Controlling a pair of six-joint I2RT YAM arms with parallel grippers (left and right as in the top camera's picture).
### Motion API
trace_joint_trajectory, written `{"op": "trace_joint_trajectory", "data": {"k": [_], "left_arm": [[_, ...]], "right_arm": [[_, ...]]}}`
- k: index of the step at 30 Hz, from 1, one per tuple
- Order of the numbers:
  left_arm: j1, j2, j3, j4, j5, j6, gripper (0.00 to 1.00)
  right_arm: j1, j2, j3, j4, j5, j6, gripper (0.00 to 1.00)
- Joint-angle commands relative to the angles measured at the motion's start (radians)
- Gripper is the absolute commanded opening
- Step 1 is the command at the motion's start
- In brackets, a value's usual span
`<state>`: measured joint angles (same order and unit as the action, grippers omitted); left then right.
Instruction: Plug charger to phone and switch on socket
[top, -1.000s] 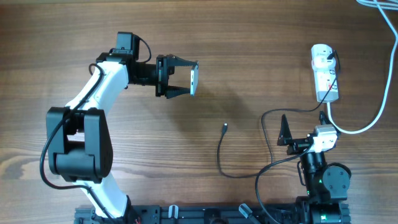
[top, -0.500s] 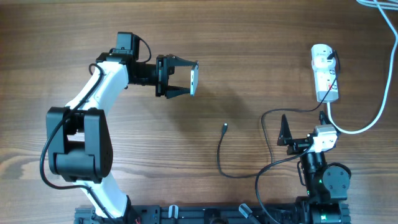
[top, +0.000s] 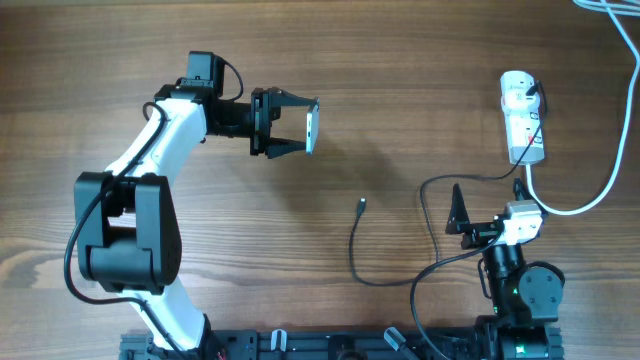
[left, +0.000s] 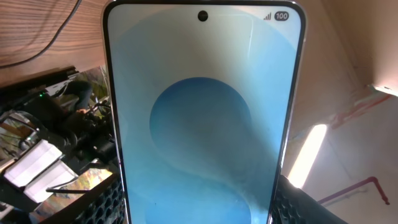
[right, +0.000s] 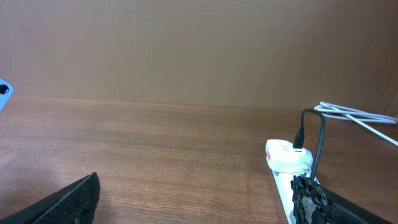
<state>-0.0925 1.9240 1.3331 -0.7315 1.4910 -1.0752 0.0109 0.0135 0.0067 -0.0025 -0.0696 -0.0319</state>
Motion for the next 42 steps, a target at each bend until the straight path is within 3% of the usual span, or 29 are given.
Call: {"op": "trace_joint_trajectory", "data": {"k": [1,3,7,9,10,15,21,26,31,33,35,38,40,42], "left_arm": [[-0.002,-0.034,0.004,0.003,0.058,0.024,0.57],[-0.002,-0.034,0.004,0.003,0.057,0.024,0.58],[-0.002,-0.034,0.004,0.003,0.058,0.024,0.58],[-0.002,-0.034,0.005,0.003,0.058,0.024,0.57],[-0.002,-0.034,0.004,0.003,0.058,0.024,0.58],[-0.002,-0.034,0.004,0.003,0.058,0.024,0.58],[-0.002,-0.034,0.004,0.003,0.058,0.023,0.58],[-0.002,-0.034,0.005,0.003,0.058,0.023,0.58],[-0.002,-0.034,0.004,0.003,0.058,0.024,0.58],[-0.002,-0.034,0.004,0.003,0.058,0.023,0.58],[-0.002,-0.034,0.004,0.003,0.058,0.024,0.58],[-0.002,-0.034,0.004,0.003,0.058,0.024,0.58],[-0.002,-0.034,0.004,0.003,0.058,0.024,0.58],[-0.002,-0.034,0.004,0.003,0.058,0.024,0.58]], "right_arm": [[0.001,-0.010,-0.002,0.016,0.012,-0.012,1.00],[0.001,-0.010,-0.002,0.049,-0.061,0.063,1.00],[0.001,-0.009,-0.002,0.039,-0.559,0.703,1.00],[0.001,-0.009,-0.002,0.039,-0.548,0.943,1.00],[0.001,-0.009,-0.002,0.045,-0.537,0.988,1.00],[0.001,-0.009,0.007,0.209,-0.650,0.921,1.00],[0.001,0.064,0.131,0.159,-0.634,0.788,1.00],[0.001,0.310,0.381,-0.080,-0.635,0.565,1.00],[0.001,0.695,0.775,-0.561,-0.634,0.182,1.00],[0.001,0.808,0.887,-0.702,-0.628,0.108,1.00],[0.001,0.885,0.949,-0.769,-0.639,0.130,1.00],[0.001,0.968,0.971,-0.786,-0.724,0.373,1.00],[0.002,1.005,0.971,-0.771,-0.769,0.373,1.00],[0.006,1.019,0.971,-0.766,-0.816,0.258,1.00]]}}
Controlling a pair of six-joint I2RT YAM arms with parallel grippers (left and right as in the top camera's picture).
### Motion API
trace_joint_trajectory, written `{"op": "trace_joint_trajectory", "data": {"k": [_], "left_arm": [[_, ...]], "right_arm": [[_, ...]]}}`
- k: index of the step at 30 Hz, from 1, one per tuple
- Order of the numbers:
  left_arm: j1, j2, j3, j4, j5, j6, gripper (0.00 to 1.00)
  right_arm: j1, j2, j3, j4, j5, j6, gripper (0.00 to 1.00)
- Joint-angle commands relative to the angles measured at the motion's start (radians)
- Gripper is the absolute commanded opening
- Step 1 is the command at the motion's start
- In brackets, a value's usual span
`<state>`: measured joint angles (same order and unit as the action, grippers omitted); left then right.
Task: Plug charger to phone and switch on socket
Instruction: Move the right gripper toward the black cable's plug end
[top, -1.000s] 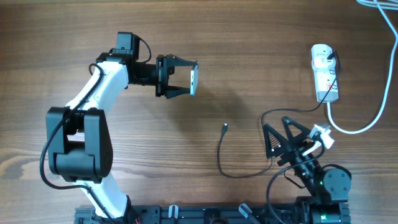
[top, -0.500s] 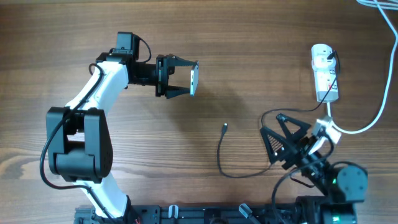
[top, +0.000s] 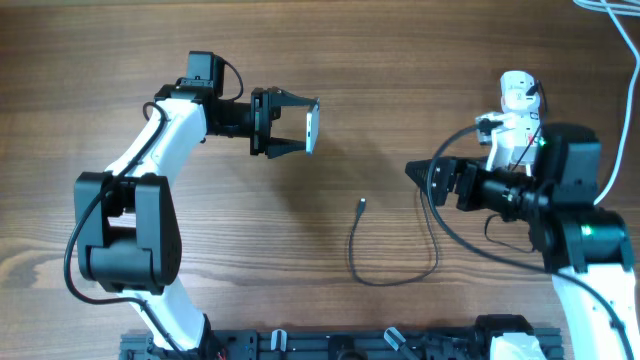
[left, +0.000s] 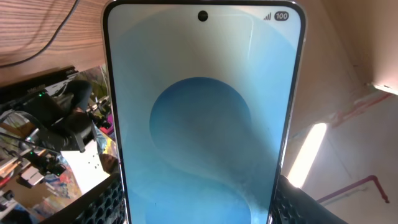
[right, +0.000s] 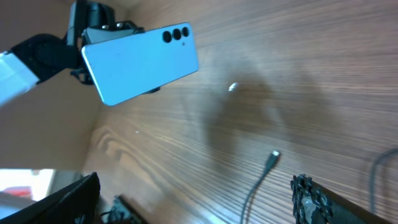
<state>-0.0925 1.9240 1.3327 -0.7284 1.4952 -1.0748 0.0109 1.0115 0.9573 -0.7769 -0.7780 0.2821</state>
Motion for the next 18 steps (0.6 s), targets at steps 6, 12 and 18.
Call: {"op": "trace_joint_trajectory", "data": {"k": [6,12,18], "left_arm": [[-0.002,-0.034,0.005,0.000,0.057,0.023,0.58],[-0.002,-0.034,0.005,0.000,0.060,0.023,0.58],[-0.001,-0.034,0.005,0.000,0.082,0.024,0.58]], "right_arm": [[0.092,0.006,0.131,-0.189,0.238,-0.072,1.00],[0.253,0.090,0.431,-0.520,0.609,-0.065,1.00],[0.351,0.259,0.551,-0.676,0.697,0.157,1.00]]}}
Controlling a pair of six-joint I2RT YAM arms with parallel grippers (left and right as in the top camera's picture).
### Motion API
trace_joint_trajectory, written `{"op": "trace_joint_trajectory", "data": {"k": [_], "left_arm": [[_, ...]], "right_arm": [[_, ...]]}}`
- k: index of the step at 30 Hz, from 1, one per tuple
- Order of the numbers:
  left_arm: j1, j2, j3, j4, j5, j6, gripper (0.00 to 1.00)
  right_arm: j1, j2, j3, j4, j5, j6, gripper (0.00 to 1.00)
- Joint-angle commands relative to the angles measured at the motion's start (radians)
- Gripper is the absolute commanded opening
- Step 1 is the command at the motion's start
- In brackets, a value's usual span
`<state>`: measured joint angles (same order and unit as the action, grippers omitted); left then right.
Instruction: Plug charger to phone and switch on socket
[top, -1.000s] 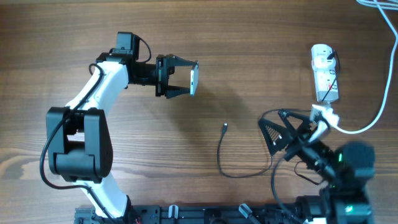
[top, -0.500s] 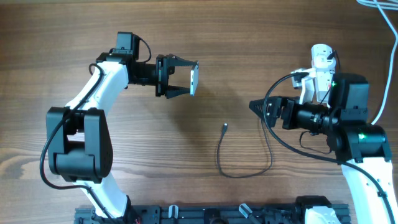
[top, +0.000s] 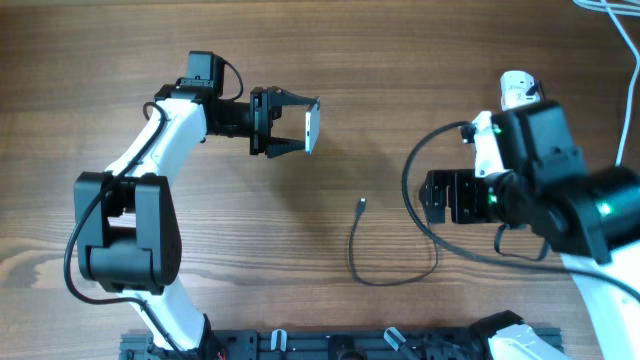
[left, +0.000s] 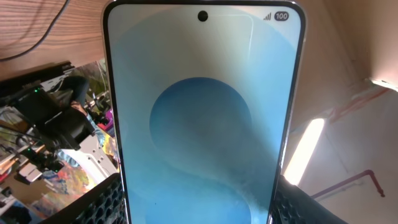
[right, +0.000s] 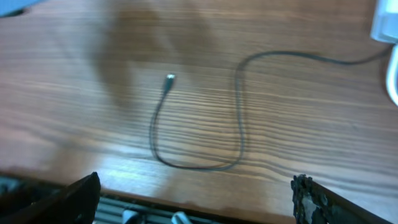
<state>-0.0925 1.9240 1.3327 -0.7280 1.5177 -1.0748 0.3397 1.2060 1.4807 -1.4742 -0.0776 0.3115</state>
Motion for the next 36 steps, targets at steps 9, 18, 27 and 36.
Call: {"op": "trace_joint_trajectory", "data": {"k": [9,18,27,36], "left_arm": [[-0.001,-0.034,0.005,0.000,0.056,0.023,0.58],[-0.001,-0.034,0.005,0.000,-0.017,0.019,0.58],[-0.001,-0.034,0.005,0.000,-0.125,0.011,0.57],[-0.001,-0.034,0.005,0.000,-0.125,-0.090,0.58]], "right_arm": [[0.188,0.089,0.028,0.196,-0.184,0.014,1.00],[0.408,0.332,0.204,0.103,0.089,0.090,1.00],[0.467,0.468,0.370,0.203,0.183,0.290,1.00],[0.531,0.537,0.370,0.304,0.418,0.479,1.00]]}}
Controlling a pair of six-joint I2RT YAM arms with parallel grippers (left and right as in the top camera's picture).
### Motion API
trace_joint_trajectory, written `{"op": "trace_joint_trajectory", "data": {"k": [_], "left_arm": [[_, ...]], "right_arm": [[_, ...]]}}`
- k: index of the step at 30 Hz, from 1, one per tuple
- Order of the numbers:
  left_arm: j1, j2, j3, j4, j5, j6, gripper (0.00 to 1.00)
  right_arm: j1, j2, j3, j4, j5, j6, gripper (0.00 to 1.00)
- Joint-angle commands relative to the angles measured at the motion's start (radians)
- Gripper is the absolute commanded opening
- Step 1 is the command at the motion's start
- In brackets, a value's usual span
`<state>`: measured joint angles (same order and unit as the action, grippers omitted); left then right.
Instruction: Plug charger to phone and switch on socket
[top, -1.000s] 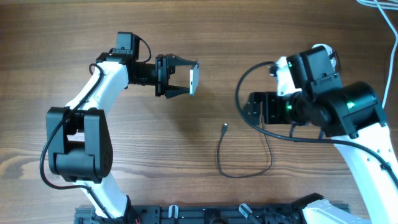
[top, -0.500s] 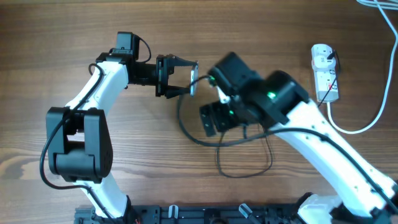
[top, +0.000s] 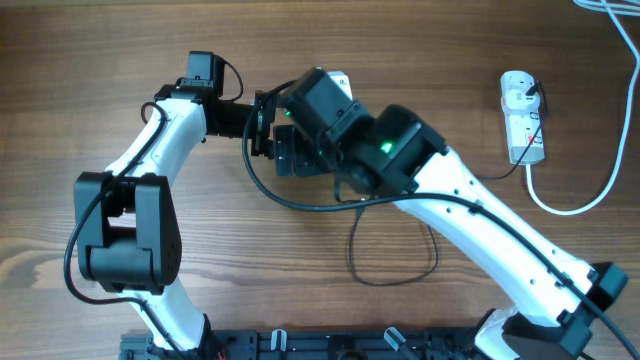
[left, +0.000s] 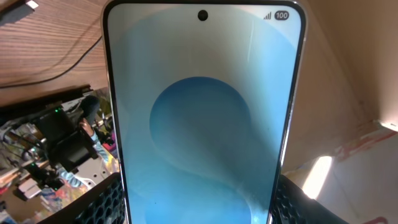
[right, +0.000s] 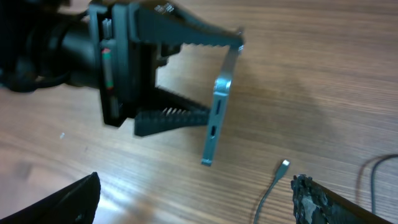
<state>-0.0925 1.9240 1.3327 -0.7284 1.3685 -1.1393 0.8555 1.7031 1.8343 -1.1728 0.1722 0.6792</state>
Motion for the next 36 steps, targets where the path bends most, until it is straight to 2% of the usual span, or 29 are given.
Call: {"op": "trace_joint_trajectory", "data": {"k": [1,3,4,6,7,13,21,24,31,36], "left_arm": [[-0.001,-0.034,0.005,0.001,0.024,-0.026,0.58],[-0.001,-0.034,0.005,0.004,0.024,-0.026,0.57],[-0.001,-0.034,0.005,0.003,0.024,-0.026,0.57],[-0.001,-0.034,0.005,0.004,0.025,-0.026,0.57],[-0.001,-0.034,0.005,0.004,0.025,-0.025,0.57],[-0.001,-0.034,0.005,0.010,0.024,-0.021,0.57],[-0.001,-0.034,0.005,0.012,0.025,-0.021,0.57],[-0.001,-0.034,0.005,0.012,0.025,-0.021,0.57],[-0.001,-0.034,0.005,0.012,0.025,-0.021,0.57],[-0.001,-0.033,0.005,0.011,0.025,-0.021,0.57]], "right_arm": [[0.015,0.046,0.016,0.003,0.180,0.117,1.00],[0.014,0.077,0.014,0.006,0.203,0.141,1.00],[0.014,0.090,0.012,0.010,0.206,0.142,0.95],[0.014,0.130,0.010,0.016,0.205,0.140,0.74],[0.014,0.146,0.010,0.023,0.205,0.129,0.71],[0.014,0.158,0.010,0.069,0.200,0.080,0.67],[-0.025,0.159,0.010,0.073,0.201,0.080,0.51],[-0.027,0.159,0.010,0.085,0.200,0.082,0.48],[-0.026,0.159,0.010,0.085,0.171,0.079,0.48],[-0.025,0.159,0.010,0.089,0.167,0.080,0.39]]}}
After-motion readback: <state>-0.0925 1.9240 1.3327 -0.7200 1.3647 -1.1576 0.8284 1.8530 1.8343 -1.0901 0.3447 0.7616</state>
